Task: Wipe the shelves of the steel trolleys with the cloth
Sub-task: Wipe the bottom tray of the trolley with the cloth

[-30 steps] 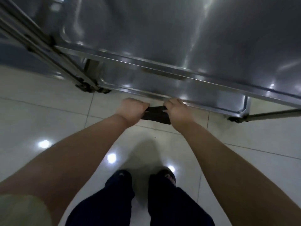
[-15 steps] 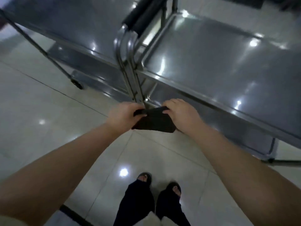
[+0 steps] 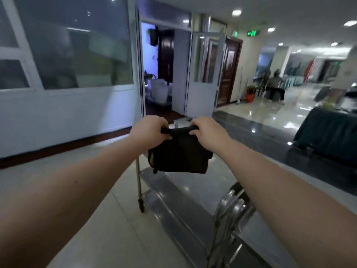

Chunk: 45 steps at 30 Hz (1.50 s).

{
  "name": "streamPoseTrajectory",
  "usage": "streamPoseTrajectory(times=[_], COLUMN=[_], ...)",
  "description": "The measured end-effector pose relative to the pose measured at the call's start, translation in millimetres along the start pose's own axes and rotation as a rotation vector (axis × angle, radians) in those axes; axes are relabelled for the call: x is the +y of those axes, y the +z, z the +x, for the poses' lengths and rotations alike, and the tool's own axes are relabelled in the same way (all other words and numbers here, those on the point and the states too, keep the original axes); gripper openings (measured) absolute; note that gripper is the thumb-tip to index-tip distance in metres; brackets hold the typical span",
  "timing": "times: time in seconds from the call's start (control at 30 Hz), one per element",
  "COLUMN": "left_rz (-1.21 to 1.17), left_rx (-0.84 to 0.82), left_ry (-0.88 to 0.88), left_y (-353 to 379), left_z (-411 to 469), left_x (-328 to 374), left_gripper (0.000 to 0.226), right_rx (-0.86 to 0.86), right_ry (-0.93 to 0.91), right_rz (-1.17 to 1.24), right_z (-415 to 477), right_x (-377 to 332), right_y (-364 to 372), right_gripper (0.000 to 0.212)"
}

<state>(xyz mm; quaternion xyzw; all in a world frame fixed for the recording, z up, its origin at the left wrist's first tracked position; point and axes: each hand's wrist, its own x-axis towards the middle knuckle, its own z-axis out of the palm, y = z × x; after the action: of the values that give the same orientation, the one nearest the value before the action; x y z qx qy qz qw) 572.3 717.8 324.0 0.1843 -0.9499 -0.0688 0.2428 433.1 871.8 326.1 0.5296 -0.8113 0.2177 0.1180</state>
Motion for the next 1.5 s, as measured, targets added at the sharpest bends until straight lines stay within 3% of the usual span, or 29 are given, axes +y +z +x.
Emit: streamPoseTrajectory(times=[0.2,0.4,0.6,0.8,1.07,1.37,1.5], left_rz=[0.042,-0.075,-0.149,-0.061,-0.069,-0.141,-0.162], left_rx=[0.115,0.124,0.1,0.012,-0.152,-0.334,-0.414], left_ry=[0.099,0.246,0.284,0.322,0.278,0.343,0.359], left_y=[-74,-75,-23,32,115,262,328], left_z=[100,200,290,386,508,627,691], left_x=[-102,-176,-225,-272,-348,-440,-462], left_gripper=[0.012,0.01,0.018,0.021,0.019,0.018,0.018], right_rx=[0.079,0.133,0.089,0.08,0.112,0.014,0.016], right_ry=[0.057,0.129,0.179,0.131,0.129,0.34,0.516], right_rz=[-0.006,-0.017,-0.101,-0.107,0.034,0.0,0.103], right_z=[140,242,324,412,525,625,667], right_x=[-62,-68,-25,43,122,214,260], right_y=[-16,-1,37,89,184,321,366], right_gripper=[0.016,0.013,0.017,0.017,0.015,0.015,0.014])
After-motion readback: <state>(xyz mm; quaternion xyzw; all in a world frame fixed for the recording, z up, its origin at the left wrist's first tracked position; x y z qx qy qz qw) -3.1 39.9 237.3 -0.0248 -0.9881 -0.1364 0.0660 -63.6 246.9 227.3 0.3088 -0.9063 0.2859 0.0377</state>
